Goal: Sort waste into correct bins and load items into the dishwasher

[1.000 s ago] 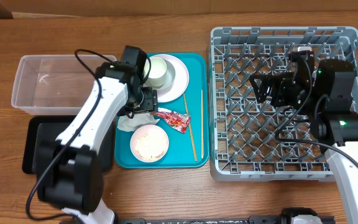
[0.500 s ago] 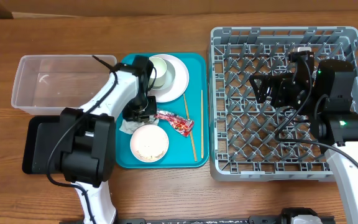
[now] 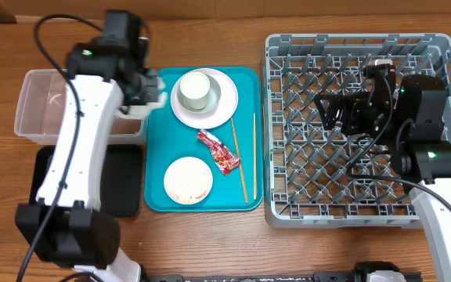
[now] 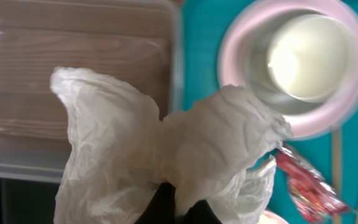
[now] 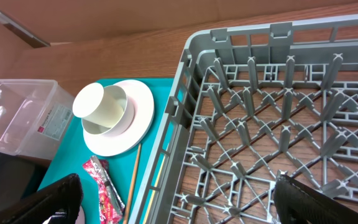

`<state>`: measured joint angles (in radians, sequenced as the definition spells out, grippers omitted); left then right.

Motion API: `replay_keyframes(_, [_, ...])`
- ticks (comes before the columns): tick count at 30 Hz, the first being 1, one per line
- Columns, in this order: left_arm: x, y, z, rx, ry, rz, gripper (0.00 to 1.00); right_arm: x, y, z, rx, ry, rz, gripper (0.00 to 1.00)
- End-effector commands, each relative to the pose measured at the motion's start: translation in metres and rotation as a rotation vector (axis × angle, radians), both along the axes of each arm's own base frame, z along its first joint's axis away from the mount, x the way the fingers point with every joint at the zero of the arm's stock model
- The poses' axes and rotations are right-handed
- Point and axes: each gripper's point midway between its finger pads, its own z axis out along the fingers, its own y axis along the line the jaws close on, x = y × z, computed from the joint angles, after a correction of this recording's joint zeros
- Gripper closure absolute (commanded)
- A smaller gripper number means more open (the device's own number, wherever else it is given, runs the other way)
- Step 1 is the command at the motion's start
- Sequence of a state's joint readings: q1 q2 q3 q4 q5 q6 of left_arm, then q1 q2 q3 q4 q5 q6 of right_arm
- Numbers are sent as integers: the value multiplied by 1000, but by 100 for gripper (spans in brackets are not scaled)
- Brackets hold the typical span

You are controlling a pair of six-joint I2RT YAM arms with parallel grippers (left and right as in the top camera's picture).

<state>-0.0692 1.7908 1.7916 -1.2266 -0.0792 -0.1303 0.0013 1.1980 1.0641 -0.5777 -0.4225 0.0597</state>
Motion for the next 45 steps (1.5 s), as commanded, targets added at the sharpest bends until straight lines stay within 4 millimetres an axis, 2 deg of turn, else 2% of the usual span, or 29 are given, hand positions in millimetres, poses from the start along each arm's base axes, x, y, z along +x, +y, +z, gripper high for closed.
replay_keyframes(1, [15, 51, -37, 63, 67, 26, 96, 2, 0, 16, 9, -34, 2, 0])
replay_keyframes(2, [19, 58, -45, 63, 77, 36, 94, 2, 0, 15, 9, -33, 2, 0])
replay_keyframes(3, [21, 64, -53, 62, 88, 50, 86, 1, 0, 15, 9, -30, 2, 0])
replay_keyframes(4, [22, 68, -61, 52, 104, 59, 66, 1, 0, 15, 9, -29, 2, 0])
replay_keyframes(5, [22, 69, -63, 47, 109, 62, 39, 1, 0, 15, 9, -29, 2, 0])
replay_keyframes(6, [22, 69, -63, 44, 108, 63, 19, 1, 0, 15, 9, -30, 2, 0])
replay_keyframes(7, [23, 69, -62, 42, 104, 61, 4, 1, 0, 15, 9, -30, 2, 0])
replay_keyframes(8, [25, 68, -58, 39, 92, 58, 0, 1, 0, 15, 9, -30, 2, 0])
replay_keyframes(11, [32, 50, -31, -22, 37, 20, 0, 1, 0, 15, 9, -30, 2, 0])
replay_keyframes(13, [34, 15, -8, -135, -5, -74, 3, 1, 0, 15, 9, -30, 2, 0])
replay_keyframes(15, [31, -43, 5, -239, -24, -200, 10, 1, 0, 15, 9, -30, 2, 0])
replay_keyframes(16, [28, -59, 2, -248, -11, -214, 10, 1, 0, 15, 9, -30, 2, 0])
replay_keyframes(17, [23, -79, -6, -245, 15, -228, 10, 1, 0, 15, 9, -30, 2, 0])
replay_keyframes(19, [12, -107, -24, -220, 67, -213, 10, 1, 0, 15, 9, -30, 2, 0])
replay_keyframes(23, [-12, -155, -69, -196, 181, -190, 12, 1, 0, 15, 9, -30, 2, 0])
replay_keyframes(24, [-14, -160, -75, -192, 193, -189, 12, 1, 0, 15, 9, -30, 2, 0])
replay_keyframes(25, [-19, -171, -89, -178, 228, -181, 14, 1, 0, 15, 9, -30, 2, 0])
replay_keyframes(28, [-28, -186, -109, -156, 278, -196, 16, 1, 0, 15, 9, -29, 2, 0])
replay_keyframes(29, [-31, -189, -123, -130, 305, -180, 17, 1, 0, 14, 9, -26, 2, 0])
replay_keyframes(32, [-35, -188, -147, -105, 362, -146, 20, 0, 0, 13, 9, -18, 2, 0])
replay_keyframes(34, [-41, -185, -162, -85, 415, -127, 31, -1, 0, 11, 9, -12, 2, 0])
replay_keyframes(36, [-44, -183, -165, -78, 430, -125, 45, -1, 0, 11, 9, -12, 2, 0])
replay_keyframes(37, [-45, -183, -165, -77, 432, -125, 47, -1, 0, 11, 9, -12, 2, 0])
replay_keyframes(41, [-51, -180, -172, -66, 455, -123, 47, -1, 0, 11, 9, -11, 2, 0])
replay_keyframes(45, [-65, -172, -190, -47, 496, -115, 48, -1, 0, 11, 9, -11, 2, 0])
